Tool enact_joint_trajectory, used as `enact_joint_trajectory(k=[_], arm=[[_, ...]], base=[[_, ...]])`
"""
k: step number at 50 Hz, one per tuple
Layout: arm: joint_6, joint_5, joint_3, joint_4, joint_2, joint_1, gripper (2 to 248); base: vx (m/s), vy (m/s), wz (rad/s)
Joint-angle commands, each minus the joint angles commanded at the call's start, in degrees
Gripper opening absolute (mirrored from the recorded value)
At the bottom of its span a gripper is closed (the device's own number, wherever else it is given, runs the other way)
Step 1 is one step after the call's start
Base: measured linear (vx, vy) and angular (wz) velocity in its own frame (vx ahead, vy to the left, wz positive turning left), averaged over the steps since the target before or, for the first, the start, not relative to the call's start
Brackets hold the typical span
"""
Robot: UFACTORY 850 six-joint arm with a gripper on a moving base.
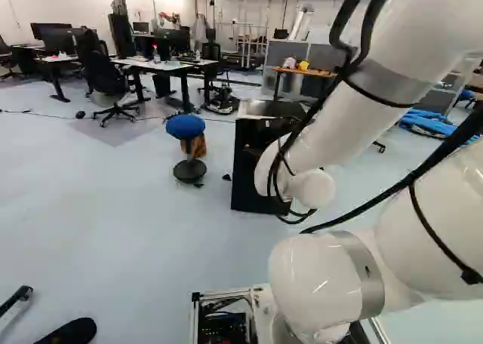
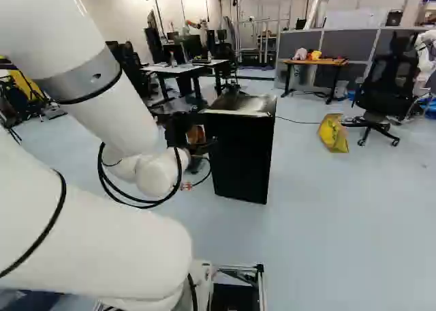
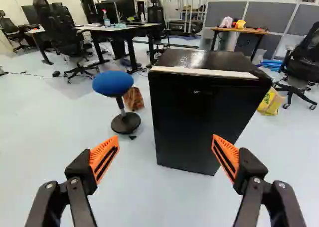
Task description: Grab a drink from the fridge
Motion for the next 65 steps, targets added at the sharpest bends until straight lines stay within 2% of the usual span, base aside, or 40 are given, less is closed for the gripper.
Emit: enact_joint_trajectory(k=[65], arm=[[0.0,0.0,0.0,0.0,0.0,0.0,247]], base=[[0.013,0.008,0.0]])
